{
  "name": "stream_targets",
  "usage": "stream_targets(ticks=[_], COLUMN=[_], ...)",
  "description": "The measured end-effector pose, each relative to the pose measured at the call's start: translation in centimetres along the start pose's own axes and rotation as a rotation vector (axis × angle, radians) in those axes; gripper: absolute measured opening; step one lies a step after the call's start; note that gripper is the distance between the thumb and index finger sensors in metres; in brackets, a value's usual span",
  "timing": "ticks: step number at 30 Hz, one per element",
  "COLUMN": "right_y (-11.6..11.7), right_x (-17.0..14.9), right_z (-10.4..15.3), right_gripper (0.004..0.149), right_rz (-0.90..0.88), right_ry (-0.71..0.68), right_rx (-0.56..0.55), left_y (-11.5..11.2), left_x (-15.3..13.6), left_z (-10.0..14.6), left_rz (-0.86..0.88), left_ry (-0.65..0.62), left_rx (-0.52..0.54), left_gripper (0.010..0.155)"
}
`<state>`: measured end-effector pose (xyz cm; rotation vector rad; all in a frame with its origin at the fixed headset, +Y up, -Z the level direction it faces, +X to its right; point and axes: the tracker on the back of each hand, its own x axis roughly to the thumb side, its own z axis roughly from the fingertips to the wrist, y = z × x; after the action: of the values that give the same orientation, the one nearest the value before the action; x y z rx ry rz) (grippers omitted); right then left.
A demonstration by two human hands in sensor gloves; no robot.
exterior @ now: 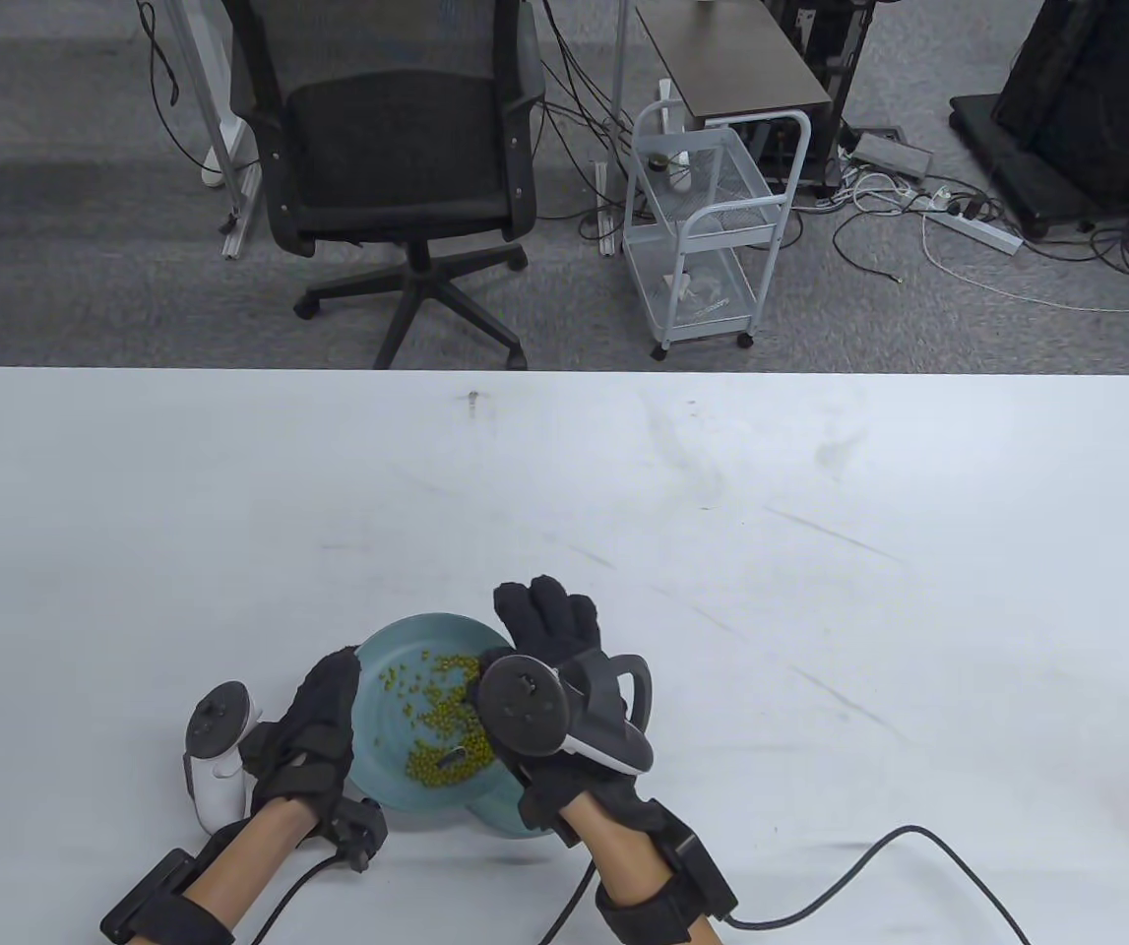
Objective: Pick sunflower seeds with hand pinch into plate
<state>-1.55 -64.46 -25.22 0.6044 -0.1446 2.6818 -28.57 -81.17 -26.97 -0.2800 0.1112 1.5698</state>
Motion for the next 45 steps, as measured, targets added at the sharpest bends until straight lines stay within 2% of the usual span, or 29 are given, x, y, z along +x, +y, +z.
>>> stream_targets(ticks=[3,7,13,22,45], right_y=[1.1,4.3,6.7,7.3,7.0], right_x=[-1.7,-3.8,-4.3,-3.7,-4.2], right_z=[0.8,1.3,0.5,0.6,0.6], right_gripper=[0.034,0.034,0.034,0.036,0.037], right_rz=[-0.004,-0.018,-0.028,-0.024,-0.011], right_ry=[0.035,0.101,0.109,0.103,0.149], right_rx=[0.029,0.190,0.325,0.382,0.366], left_y=[0.4,0.7,1.2,1.2,1.0], left_x=[-0.1,-0.6,-0.3,-0.5,-0.5], left_z=[-0.1,-0.2,-0.3,-0.3,-0.3], left_rz=[0.010,0.047,0.037,0.040,0.032], left_ry=[0.006,0.030,0.018,0.021,0.013], left_rx=[0.017,0.030,0.049,0.044,0.042], left_gripper=[0.049,0.049,0.049,0.049,0.049])
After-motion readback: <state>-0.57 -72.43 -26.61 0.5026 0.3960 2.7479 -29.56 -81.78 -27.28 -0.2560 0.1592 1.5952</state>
